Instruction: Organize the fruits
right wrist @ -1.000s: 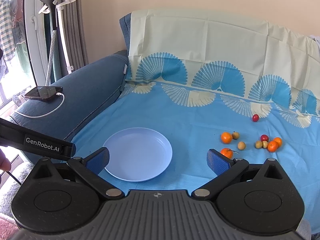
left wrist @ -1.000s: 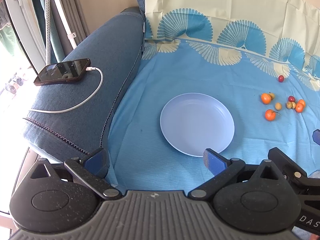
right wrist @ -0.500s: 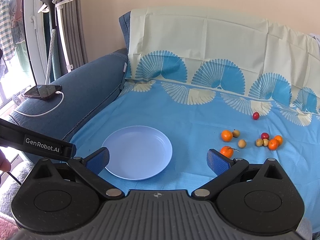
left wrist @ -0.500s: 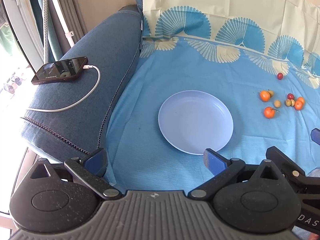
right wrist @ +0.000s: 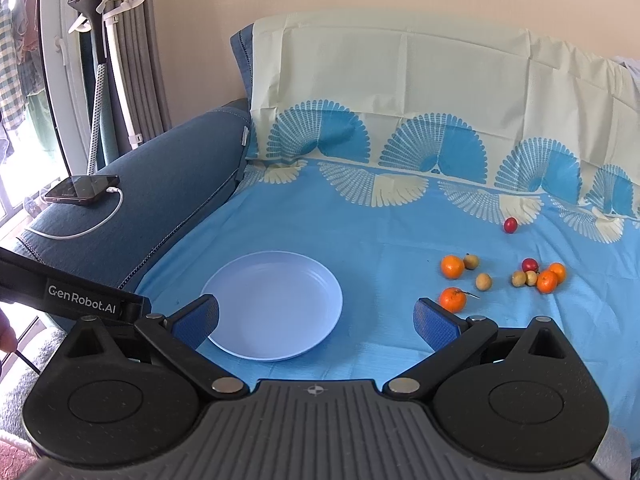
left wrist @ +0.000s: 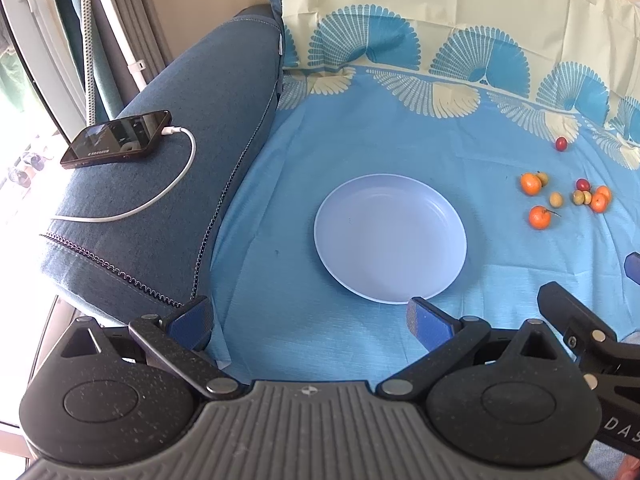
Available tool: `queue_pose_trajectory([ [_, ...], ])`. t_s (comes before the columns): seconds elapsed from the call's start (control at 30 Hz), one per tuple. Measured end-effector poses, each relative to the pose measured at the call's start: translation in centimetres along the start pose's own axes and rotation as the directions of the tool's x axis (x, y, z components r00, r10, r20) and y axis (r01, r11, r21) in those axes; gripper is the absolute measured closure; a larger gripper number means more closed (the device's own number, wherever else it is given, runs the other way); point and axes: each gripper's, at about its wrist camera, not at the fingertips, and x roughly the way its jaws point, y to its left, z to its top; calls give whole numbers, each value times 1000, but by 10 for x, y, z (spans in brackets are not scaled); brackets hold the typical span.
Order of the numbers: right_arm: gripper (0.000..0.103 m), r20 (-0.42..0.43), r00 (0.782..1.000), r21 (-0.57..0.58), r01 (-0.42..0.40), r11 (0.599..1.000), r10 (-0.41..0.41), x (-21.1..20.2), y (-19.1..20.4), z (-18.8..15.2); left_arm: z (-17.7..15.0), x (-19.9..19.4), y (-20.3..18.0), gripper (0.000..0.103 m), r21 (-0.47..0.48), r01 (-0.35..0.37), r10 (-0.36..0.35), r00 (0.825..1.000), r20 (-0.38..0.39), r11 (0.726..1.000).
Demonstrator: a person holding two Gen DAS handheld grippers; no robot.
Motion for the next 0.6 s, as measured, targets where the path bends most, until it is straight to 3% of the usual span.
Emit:
queue_pose_trajectory([
  [0.3,0,42,999,43,17,999,-19,-5,-12,-2,2,-1,-8,0,2,27,-27,999,-18,1000],
  [0.6,0,84,982,127,159,979,-170,-10,-55,-10,12,2,-53,0,108,4,-5,1000,9,994],
])
